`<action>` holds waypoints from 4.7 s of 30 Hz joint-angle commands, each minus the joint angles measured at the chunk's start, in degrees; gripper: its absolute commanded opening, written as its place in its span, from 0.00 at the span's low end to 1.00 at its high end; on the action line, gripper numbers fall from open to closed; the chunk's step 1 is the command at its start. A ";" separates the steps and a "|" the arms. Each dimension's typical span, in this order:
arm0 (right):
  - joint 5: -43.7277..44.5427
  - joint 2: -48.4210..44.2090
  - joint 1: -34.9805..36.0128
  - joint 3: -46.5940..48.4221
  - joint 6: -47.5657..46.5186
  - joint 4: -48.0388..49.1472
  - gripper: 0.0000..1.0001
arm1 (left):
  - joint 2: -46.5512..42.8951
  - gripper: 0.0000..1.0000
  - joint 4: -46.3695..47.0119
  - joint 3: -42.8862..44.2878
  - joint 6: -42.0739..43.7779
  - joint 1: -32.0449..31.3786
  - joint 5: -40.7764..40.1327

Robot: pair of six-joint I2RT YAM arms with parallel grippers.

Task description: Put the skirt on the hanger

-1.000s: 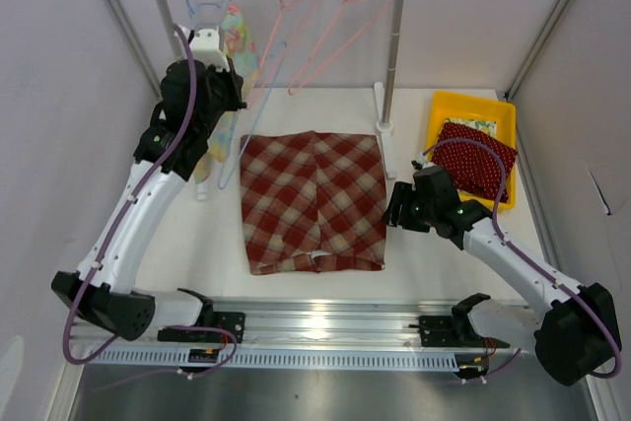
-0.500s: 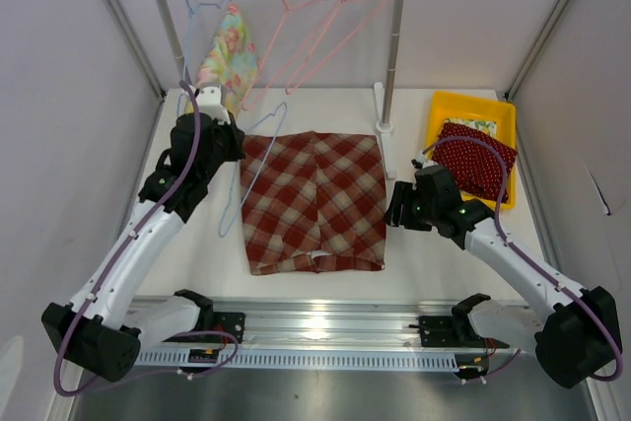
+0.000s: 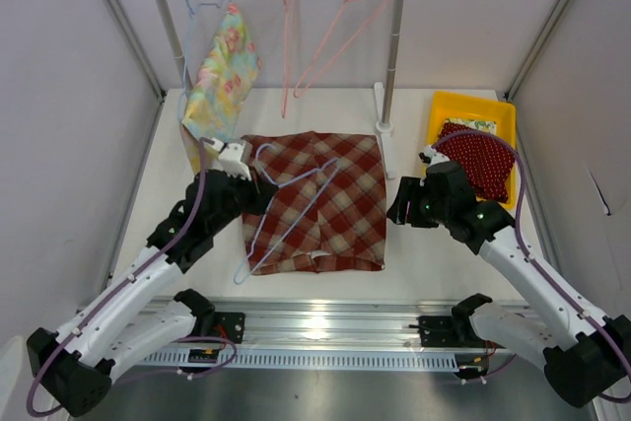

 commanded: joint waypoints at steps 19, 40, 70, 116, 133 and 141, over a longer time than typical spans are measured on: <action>11.62 -1.25 18.44 0.53 4.52 -6.14 0.55 | 19.41 0.00 21.37 -7.49 1.70 -12.88 26.65; 14.69 2.44 21.17 -3.27 6.90 -3.32 0.55 | 21.97 0.00 30.07 -9.69 0.99 -12.53 39.31; 15.93 4.81 25.39 -9.77 13.75 2.03 0.55 | 35.24 0.00 30.34 -4.42 3.98 -5.58 47.22; 16.89 2.00 6.06 0.69 6.56 -7.98 0.00 | 38.85 0.00 30.34 -2.22 9.34 -3.91 30.79; 13.64 4.20 -1.86 0.60 5.40 -8.77 0.18 | 39.55 0.00 27.44 2.42 12.33 -2.86 21.03; 23.37 1.64 19.91 3.24 12.69 -9.66 0.65 | 39.72 0.00 25.25 5.50 15.31 -2.77 24.28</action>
